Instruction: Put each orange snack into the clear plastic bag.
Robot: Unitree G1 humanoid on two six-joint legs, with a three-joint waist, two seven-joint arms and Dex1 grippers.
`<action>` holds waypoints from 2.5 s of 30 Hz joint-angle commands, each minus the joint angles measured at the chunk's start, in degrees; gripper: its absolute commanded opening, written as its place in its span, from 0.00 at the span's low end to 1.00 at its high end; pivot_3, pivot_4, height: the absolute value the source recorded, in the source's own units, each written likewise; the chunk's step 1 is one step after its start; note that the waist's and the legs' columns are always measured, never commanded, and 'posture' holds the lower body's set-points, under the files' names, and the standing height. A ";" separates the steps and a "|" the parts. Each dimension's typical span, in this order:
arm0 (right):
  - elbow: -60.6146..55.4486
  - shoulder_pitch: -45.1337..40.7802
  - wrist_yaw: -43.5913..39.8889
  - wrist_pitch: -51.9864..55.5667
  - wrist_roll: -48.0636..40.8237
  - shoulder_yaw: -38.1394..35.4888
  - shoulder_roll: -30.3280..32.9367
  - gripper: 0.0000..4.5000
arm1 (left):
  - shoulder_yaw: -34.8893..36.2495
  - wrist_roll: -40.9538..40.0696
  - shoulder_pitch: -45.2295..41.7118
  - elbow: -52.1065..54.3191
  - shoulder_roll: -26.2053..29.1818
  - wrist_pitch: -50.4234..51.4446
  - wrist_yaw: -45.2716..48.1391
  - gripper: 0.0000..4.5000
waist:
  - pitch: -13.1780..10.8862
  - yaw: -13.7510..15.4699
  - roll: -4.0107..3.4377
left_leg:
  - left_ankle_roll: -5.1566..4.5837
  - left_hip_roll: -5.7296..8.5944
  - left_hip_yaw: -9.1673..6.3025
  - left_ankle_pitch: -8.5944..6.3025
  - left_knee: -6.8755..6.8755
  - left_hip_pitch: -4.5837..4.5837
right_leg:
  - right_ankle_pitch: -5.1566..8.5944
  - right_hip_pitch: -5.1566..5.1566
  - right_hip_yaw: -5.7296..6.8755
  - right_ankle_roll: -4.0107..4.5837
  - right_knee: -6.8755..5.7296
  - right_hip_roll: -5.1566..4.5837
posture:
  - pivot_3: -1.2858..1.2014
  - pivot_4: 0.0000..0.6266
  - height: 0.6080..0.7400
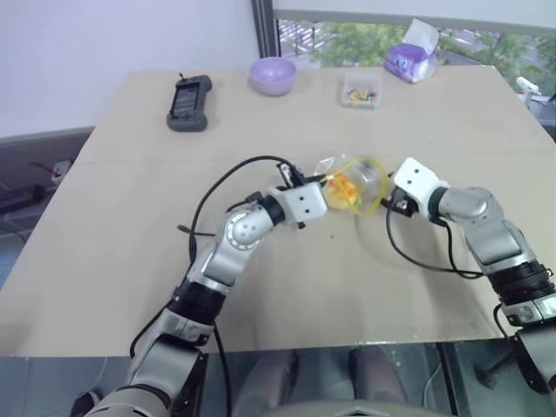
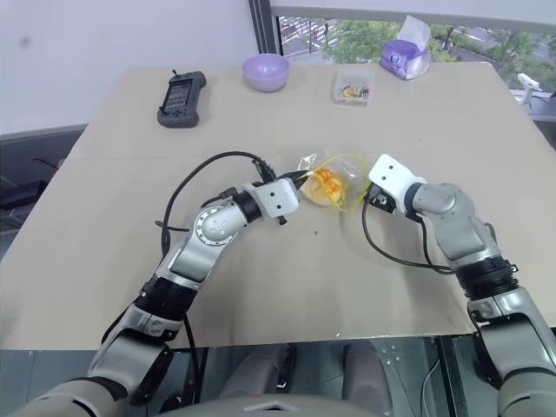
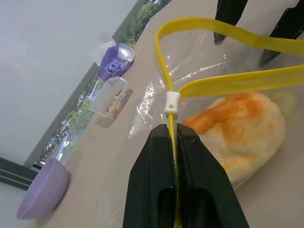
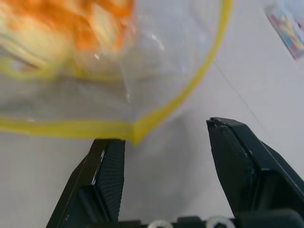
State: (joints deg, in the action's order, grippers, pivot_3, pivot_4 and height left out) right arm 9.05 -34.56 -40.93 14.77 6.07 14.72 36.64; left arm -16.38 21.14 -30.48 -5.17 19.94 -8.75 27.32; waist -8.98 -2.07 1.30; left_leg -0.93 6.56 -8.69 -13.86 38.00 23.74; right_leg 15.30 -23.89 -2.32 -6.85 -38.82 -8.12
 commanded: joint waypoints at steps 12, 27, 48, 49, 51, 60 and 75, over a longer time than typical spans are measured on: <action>-6.73 0.08 -3.89 -0.93 -2.25 -2.27 0.28 0.02 | -0.09 -0.13 -0.54 1.56 -0.07 -1.00 -0.51 0.00 | 0.00 -0.12 0.00 | 0.00 0.00 -0.02 0.00 0.01 0.00 | 0.00 0.00 0.01 0.00 -0.01 0.00 | 0.52 0.24 1.00; -1.16 -13.41 10.71 -1.98 0.23 -14.00 1.68 0.02 | 9.10 2.79 -15.53 -8.01 0.89 -3.60 -19.95 0.00 | -0.01 -0.08 0.01 | 0.00 0.01 -0.01 0.00 0.03 0.07 | 0.00 -0.04 0.01 0.00 0.00 -0.01 | 0.52 0.24 1.00; -26.32 0.14 -7.52 10.99 -12.15 -9.07 2.54 0.17 | -0.71 -0.87 -0.21 3.50 -0.04 -1.59 -3.96 0.00 | -0.04 -0.19 -0.06 | -0.03 -0.02 0.01 -0.02 0.07 -0.02 | 0.00 0.02 -0.01 -0.01 -0.06 0.02 | 0.52 0.24 1.00; -27.08 -0.08 -7.88 10.76 -12.13 -8.18 2.27 0.27 | -0.70 -0.82 -0.18 3.73 -0.11 -1.51 -3.81 0.00 | -0.04 -0.08 -0.06 | -0.03 -0.02 -0.02 -0.02 0.07 -0.01 | 0.00 0.03 0.01 -0.01 -0.05 0.02 | 0.52 0.24 1.00; -27.17 -0.72 -7.38 9.91 -11.19 -6.74 1.49 0.45 | -0.62 -0.67 -0.19 3.95 -0.20 -1.35 -3.63 0.00 | -0.04 0.05 -0.05 | -0.03 0.00 -0.05 -0.02 0.07 0.02 | 0.00 0.03 0.04 -0.01 -0.02 0.01 | 0.52 0.24 1.00; -22.41 -4.39 -5.12 -0.67 -2.20 2.18 -2.73 0.65 | -0.93 0.51 -0.21 5.62 0.34 -1.21 -3.09 0.00 | -0.04 -0.03 -0.06 | -0.03 0.03 -0.08 -0.02 0.09 0.03 | 0.00 0.03 0.06 -0.01 -0.02 -0.01 | 0.52 0.24 1.00; -17.30 -5.75 -3.06 -8.63 4.67 3.56 -5.44 0.41 | -0.83 3.04 0.03 8.41 3.21 -0.64 -2.06 0.00 | -0.04 -0.11 -0.06 | -0.03 0.04 -0.11 -0.02 0.08 0.03 | 0.00 0.03 0.08 -0.01 -0.02 0.00 | 0.52 0.24 1.00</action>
State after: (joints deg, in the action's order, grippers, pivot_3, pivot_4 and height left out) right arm -7.78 -38.78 -45.21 7.68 9.84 19.21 31.24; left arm -17.54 24.06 -30.20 0.11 23.07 -8.76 25.22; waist -9.01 -2.19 1.24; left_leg -0.96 6.60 -8.80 -13.88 38.09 23.77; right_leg 15.29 -23.86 -2.24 -6.86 -38.84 -8.11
